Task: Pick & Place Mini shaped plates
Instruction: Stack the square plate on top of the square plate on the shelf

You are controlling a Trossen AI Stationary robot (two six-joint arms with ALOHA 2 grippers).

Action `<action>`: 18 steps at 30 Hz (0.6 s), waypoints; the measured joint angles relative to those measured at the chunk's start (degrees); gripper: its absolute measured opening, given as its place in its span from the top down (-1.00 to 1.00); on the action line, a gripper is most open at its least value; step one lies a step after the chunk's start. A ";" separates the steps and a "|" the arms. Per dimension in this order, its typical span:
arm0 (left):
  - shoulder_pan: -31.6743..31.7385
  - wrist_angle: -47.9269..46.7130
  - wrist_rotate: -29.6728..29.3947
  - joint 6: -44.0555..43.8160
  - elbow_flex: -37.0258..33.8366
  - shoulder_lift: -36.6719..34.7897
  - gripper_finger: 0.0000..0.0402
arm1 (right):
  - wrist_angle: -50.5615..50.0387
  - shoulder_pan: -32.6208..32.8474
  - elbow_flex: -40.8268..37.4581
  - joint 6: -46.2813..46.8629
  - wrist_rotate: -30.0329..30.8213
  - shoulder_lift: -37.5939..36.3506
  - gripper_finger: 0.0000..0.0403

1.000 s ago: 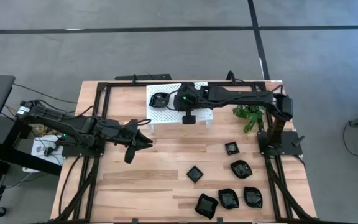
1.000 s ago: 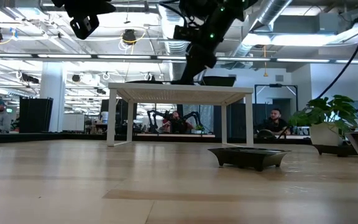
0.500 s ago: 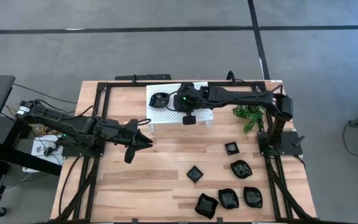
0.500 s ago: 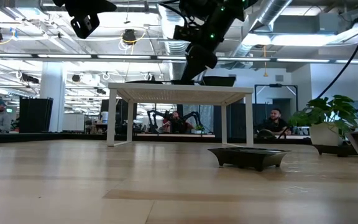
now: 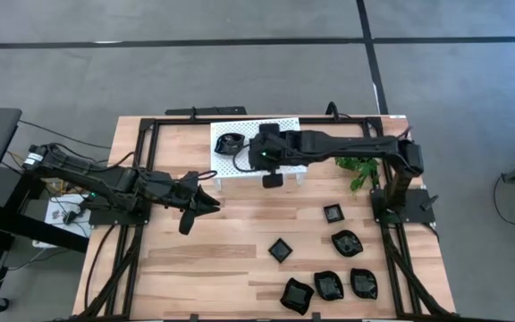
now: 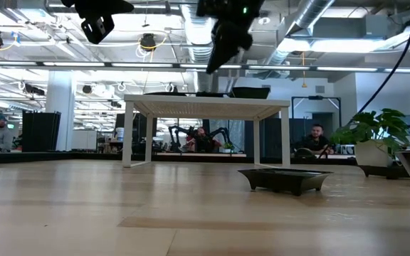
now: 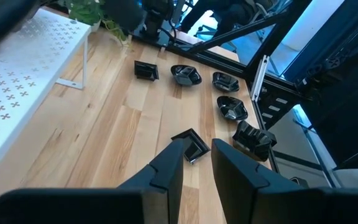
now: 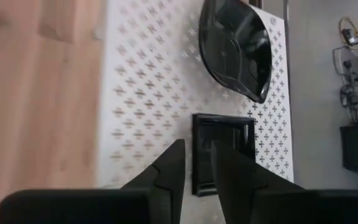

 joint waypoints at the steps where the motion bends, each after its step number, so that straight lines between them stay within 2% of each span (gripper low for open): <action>1: -0.01 0.00 0.00 -0.01 0.00 0.00 0.58 | -1.49 0.63 1.29 1.34 0.05 0.00 0.64; 7: -0.01 0.02 0.01 0.00 0.00 0.00 0.58 | -8.06 6.65 8.22 14.04 0.04 0.00 0.64; 14: 0.00 0.02 0.00 0.00 0.00 0.00 0.58 | -17.07 17.68 13.49 15.40 0.32 -0.11 0.64; 18: -0.02 0.32 0.00 0.00 0.00 0.00 0.58 | -19.93 22.58 10.88 19.09 0.19 -1.83 0.64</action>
